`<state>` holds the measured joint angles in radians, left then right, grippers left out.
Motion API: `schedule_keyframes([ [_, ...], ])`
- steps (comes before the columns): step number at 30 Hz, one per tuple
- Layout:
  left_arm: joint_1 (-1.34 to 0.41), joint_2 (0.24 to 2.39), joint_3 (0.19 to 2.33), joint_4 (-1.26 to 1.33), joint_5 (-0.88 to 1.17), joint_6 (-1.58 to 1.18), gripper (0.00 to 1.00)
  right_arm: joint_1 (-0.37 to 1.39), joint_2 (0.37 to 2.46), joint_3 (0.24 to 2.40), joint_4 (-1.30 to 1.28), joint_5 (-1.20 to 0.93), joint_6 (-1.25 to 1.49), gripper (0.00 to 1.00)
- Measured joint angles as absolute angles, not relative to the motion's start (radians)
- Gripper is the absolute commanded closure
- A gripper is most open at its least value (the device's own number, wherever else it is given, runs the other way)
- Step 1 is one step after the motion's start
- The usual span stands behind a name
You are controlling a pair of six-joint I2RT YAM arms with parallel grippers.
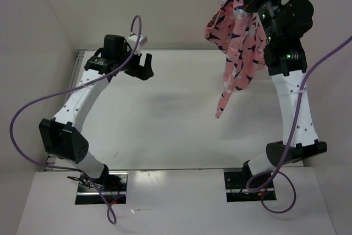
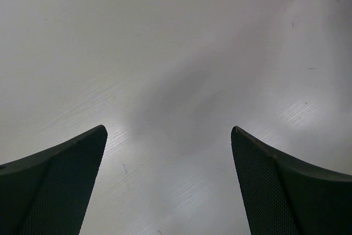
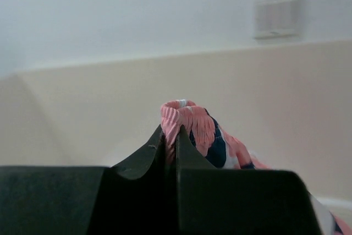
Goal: Fold and stack the shorts
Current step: Move the shorts to the center of the board
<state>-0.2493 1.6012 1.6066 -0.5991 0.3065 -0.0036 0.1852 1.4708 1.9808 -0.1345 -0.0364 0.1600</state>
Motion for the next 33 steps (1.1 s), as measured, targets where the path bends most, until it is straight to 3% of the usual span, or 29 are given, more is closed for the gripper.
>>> schedule_keyframes([
  [8, -0.116, 1.543, 1.542, -0.593, 0.21, -0.004, 0.0, 0.289, 1.831, 2.392, -0.133, -0.239, 0.453, 1.0],
  [16, -0.064, 1.655, 1.617, -0.578, 0.158, -0.004, 0.0, 0.316, 1.941, 2.396, -0.259, -0.251, 0.638, 1.0],
  [20, -0.067, 1.784, 1.721, -0.572, 0.171, -0.003, 0.0, 0.309, 1.854, 2.216, -0.269, -0.237, 0.646, 1.0],
  [26, -0.115, 1.91, 1.83, -0.611, 0.311, -0.005, 0.0, 0.3, 1.645, 1.762, -0.283, -0.136, 0.655, 1.0],
  [30, -0.341, 1.908, 1.732, -0.593, 0.242, -0.006, 0.0, 0.295, 1.63, 1.525, -0.271, -0.081, 0.687, 1.0],
  [33, -0.563, 1.89, 1.507, -0.487, 0.138, -0.004, 0.0, 0.294, 1.645, 1.343, -0.264, -0.034, 0.676, 0.96],
])
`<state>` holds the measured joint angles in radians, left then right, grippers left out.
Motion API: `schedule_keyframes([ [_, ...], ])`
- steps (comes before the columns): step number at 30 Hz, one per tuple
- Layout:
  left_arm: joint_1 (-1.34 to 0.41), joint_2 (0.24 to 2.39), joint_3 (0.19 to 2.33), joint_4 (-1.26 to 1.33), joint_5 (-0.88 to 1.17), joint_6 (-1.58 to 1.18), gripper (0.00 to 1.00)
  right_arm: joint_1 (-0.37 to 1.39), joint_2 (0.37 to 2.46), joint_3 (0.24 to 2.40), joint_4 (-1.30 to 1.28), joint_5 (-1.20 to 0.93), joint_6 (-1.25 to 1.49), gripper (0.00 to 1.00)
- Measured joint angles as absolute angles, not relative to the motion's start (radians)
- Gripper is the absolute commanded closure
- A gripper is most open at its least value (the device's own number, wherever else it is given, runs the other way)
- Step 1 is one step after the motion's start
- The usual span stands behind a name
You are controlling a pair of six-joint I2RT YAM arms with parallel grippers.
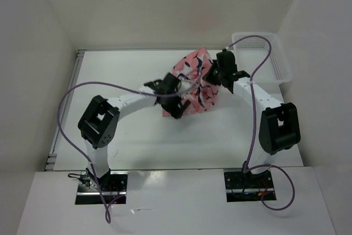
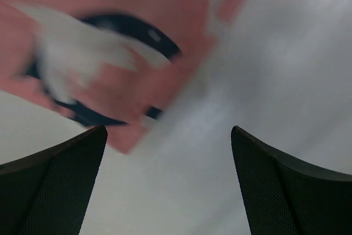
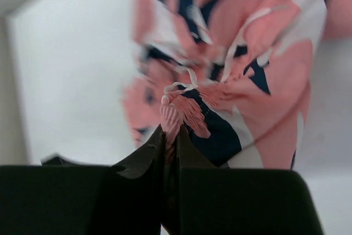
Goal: Fold and stack the shorts
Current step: Move the shorts to the center of the board
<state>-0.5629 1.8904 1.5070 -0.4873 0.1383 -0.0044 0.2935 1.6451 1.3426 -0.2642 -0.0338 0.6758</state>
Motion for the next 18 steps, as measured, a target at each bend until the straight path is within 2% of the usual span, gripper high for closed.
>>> schedule_keyframes([
  [1, -0.629, 1.89, 1.424, -0.46, 0.1, -0.003, 0.0, 0.291, 1.645, 1.28, -0.265, -0.023, 0.667, 0.88],
  [2, -0.679, 1.891, 1.352, -0.453, 0.07, -0.002, 0.0, 0.29, 1.644, 1.218, -0.27, -0.01, 0.652, 0.63],
  [4, -0.725, 1.892, 1.243, -0.453, 0.016, 0.006, 0.0, 0.288, 1.644, 1.135, -0.274, 0.009, 0.612, 0.44],
  [5, -0.728, 1.877, 1.228, -0.437, -0.012, 0.001, 0.0, 0.287, 1.639, 1.102, -0.275, 0.017, 0.578, 0.26],
  [6, -0.72, 1.867, 1.222, -0.41, -0.043, -0.001, 0.0, 0.285, 1.63, 1.08, -0.279, 0.024, 0.55, 0.21],
  [8, -0.697, 1.871, 1.219, -0.346, -0.11, -0.001, 0.0, 0.28, 1.597, 1.051, -0.278, 0.035, 0.471, 0.13],
  [13, -0.664, 1.899, 1.213, -0.21, -0.232, -0.004, 0.0, 0.246, 1.503, 1.044, -0.24, 0.067, 0.34, 0.11],
  [16, -0.667, 1.911, 1.213, -0.166, -0.258, -0.004, 0.0, 0.223, 1.498, 1.044, -0.21, 0.084, 0.269, 0.07],
  [18, -0.669, 1.914, 1.216, -0.164, -0.252, -0.004, 0.05, 0.217, 1.504, 1.041, -0.197, 0.086, 0.212, 0.07],
])
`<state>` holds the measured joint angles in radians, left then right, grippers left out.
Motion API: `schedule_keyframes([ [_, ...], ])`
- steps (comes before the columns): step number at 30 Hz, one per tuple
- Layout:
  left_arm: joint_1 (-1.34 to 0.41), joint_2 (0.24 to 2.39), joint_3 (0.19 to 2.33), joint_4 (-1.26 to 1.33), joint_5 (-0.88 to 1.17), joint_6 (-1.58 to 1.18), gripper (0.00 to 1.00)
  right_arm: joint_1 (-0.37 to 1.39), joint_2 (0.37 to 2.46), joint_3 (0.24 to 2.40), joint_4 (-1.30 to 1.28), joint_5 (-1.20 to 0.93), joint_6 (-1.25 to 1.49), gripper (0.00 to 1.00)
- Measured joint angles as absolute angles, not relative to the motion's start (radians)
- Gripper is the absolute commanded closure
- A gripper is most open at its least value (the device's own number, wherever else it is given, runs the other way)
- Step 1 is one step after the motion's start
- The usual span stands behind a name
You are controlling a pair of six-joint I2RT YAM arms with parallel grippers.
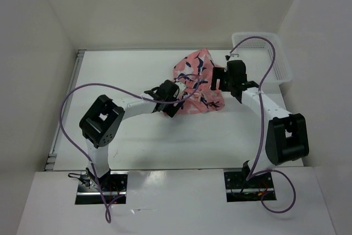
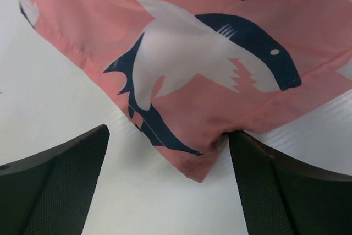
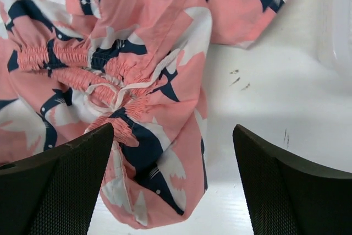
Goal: Fold and stack the shorts
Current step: Move the shorts to the center of the board, then flatten the shorts out
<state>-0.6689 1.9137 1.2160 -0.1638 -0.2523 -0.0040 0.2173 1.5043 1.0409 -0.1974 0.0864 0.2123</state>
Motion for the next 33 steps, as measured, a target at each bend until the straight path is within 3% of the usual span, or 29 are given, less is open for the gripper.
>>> schedule_keyframes([
  [2, -0.669, 1.916, 1.219, -0.171, -0.236, -0.004, 0.17, 0.218, 1.514, 1.041, -0.186, 0.068, 0.155, 0.07],
  [3, -0.67, 1.917, 1.22, -0.172, -0.228, -0.005, 0.36, 0.218, 1.519, 1.041, -0.183, 0.052, 0.115, 0.07],
  [6, -0.677, 1.925, 1.222, -0.184, -0.203, -0.002, 0.65, 0.233, 1.531, 1.042, -0.18, 0.002, -0.001, 0.07],
  [7, -0.678, 1.927, 1.224, -0.189, -0.201, -0.004, 0.92, 0.246, 1.536, 1.043, -0.18, -0.012, -0.04, 0.07],
  [8, -0.679, 1.929, 1.225, -0.196, -0.197, -0.01, 0.99, 0.258, 1.542, 1.048, -0.18, -0.022, -0.071, 0.07],
  [18, -0.684, 1.924, 1.223, -0.225, -0.192, -0.001, 1.0, 0.298, 1.665, 1.141, -0.247, -0.249, -0.165, 0.07],
  [20, -0.684, 1.922, 1.222, -0.233, -0.192, -0.001, 1.0, 0.298, 1.665, 1.141, -0.257, -0.271, -0.171, 0.18],
  [22, -0.684, 1.921, 1.221, -0.239, -0.192, -0.001, 1.0, 0.298, 1.667, 1.14, -0.268, -0.273, -0.178, 0.38],
  [23, -0.684, 1.919, 1.221, -0.243, -0.192, -0.001, 1.0, 0.298, 1.667, 1.139, -0.27, -0.272, -0.181, 0.61],
  [25, -0.684, 1.917, 1.222, -0.255, -0.186, 0.0, 1.0, 0.298, 1.673, 1.138, -0.268, -0.268, -0.183, 0.8],
  [26, -0.681, 1.914, 1.223, -0.268, -0.178, 0.0, 1.0, 0.298, 1.679, 1.138, -0.268, -0.266, -0.183, 0.97],
  [30, -0.641, 1.913, 1.269, -0.36, -0.129, -0.001, 1.0, 0.298, 1.728, 1.169, -0.289, -0.266, -0.181, 1.0],
  [33, -0.558, 1.914, 1.364, -0.443, -0.123, -0.001, 1.0, 0.298, 1.819, 1.353, -0.339, -0.275, -0.155, 1.0],
])
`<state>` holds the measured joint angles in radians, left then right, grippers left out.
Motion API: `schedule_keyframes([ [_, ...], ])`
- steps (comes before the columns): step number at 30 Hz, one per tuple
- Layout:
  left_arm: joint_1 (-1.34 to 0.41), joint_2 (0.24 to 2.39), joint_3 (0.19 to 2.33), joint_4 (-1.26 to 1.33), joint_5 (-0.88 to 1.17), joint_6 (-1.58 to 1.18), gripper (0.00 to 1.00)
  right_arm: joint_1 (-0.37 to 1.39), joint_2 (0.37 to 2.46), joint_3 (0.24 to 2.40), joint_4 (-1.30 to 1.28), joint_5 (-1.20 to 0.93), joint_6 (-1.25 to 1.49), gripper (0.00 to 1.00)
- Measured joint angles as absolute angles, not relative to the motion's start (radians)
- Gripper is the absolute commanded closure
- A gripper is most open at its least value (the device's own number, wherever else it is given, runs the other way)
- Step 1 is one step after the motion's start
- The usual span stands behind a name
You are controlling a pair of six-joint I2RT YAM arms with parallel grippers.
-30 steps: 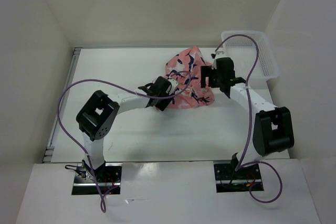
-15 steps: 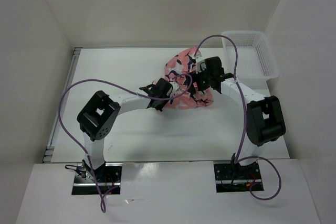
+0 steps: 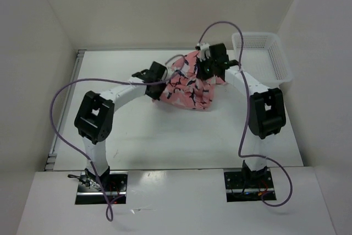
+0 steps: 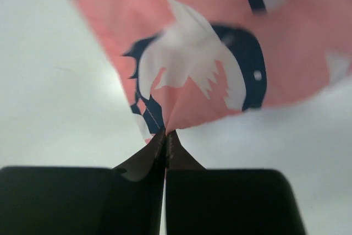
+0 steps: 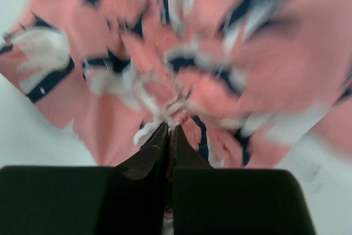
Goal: Fold and stack the shorts
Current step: Flatten the shorts out
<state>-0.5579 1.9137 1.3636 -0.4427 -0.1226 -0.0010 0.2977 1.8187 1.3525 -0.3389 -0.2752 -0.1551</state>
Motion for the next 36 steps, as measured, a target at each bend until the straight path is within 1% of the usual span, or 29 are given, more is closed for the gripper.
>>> schedule_keyframes([
  [2, -0.474, 1.914, 1.47, -0.481, -0.138, -0.001, 1.0, 0.295, 1.895, 1.556, -0.357, -0.285, -0.117, 1.0],
  [5, -0.338, 1.913, 1.672, -0.492, -0.203, -0.002, 1.0, 0.289, 2.01, 1.959, -0.347, -0.297, -0.032, 1.0],
  [7, -0.268, 1.897, 1.776, -0.479, -0.253, -0.003, 1.0, 0.282, 2.034, 2.144, -0.331, -0.289, 0.008, 1.0],
  [9, -0.222, 1.856, 1.848, -0.473, -0.301, -0.003, 1.0, 0.271, 2.022, 2.266, -0.308, -0.275, 0.034, 1.0],
  [11, -0.205, 1.782, 1.871, -0.47, -0.337, -0.004, 1.0, 0.26, 1.967, 2.288, -0.277, -0.26, 0.044, 1.0],
  [14, -0.207, 1.654, 1.855, -0.479, -0.364, -0.003, 1.0, 0.241, 1.829, 2.162, -0.263, -0.245, 0.044, 1.0],
  [17, -0.211, 1.507, 1.754, -0.477, -0.375, -0.004, 1.0, 0.225, 1.664, 1.907, -0.247, -0.235, 0.012, 1.0],
  [21, -0.214, 1.339, 1.483, -0.503, -0.36, -0.005, 1.0, 0.225, 1.483, 1.451, -0.242, -0.247, -0.068, 1.0],
  [23, -0.231, 1.295, 1.321, -0.528, -0.345, -0.006, 1.0, 0.233, 1.454, 1.265, -0.26, -0.274, -0.113, 1.0],
  [24, -0.245, 1.286, 1.243, -0.561, -0.334, -0.006, 0.98, 0.233, 1.451, 1.174, -0.286, -0.292, -0.135, 0.99],
  [26, -0.274, 1.292, 1.128, -0.641, -0.281, -0.004, 0.91, 0.233, 1.451, 1.042, -0.341, -0.319, -0.174, 0.86],
  [27, -0.285, 1.297, 1.089, -0.689, -0.239, -0.003, 0.82, 0.232, 1.448, 0.998, -0.373, -0.334, -0.193, 0.7],
  [28, -0.292, 1.299, 1.066, -0.74, -0.197, -0.002, 0.52, 0.232, 1.443, 0.967, -0.408, -0.346, -0.209, 0.41],
  [29, -0.296, 1.299, 1.056, -0.788, -0.162, 0.003, 0.44, 0.23, 1.43, 0.943, -0.438, -0.361, -0.245, 0.18],
  [31, -0.304, 1.294, 1.053, -0.867, -0.079, -0.001, 0.4, 0.226, 1.394, 0.929, -0.484, -0.383, -0.308, 0.08],
  [32, -0.305, 1.291, 1.053, -0.892, -0.041, -0.001, 0.39, 0.226, 1.374, 0.929, -0.496, -0.393, -0.335, 0.06],
  [35, -0.31, 1.289, 1.053, -0.945, 0.035, -0.003, 0.37, 0.226, 1.333, 0.952, -0.499, -0.403, -0.372, 0.06],
  [36, -0.311, 1.291, 1.053, -0.942, 0.04, -0.003, 0.32, 0.226, 1.336, 0.975, -0.495, -0.401, -0.366, 0.06],
])
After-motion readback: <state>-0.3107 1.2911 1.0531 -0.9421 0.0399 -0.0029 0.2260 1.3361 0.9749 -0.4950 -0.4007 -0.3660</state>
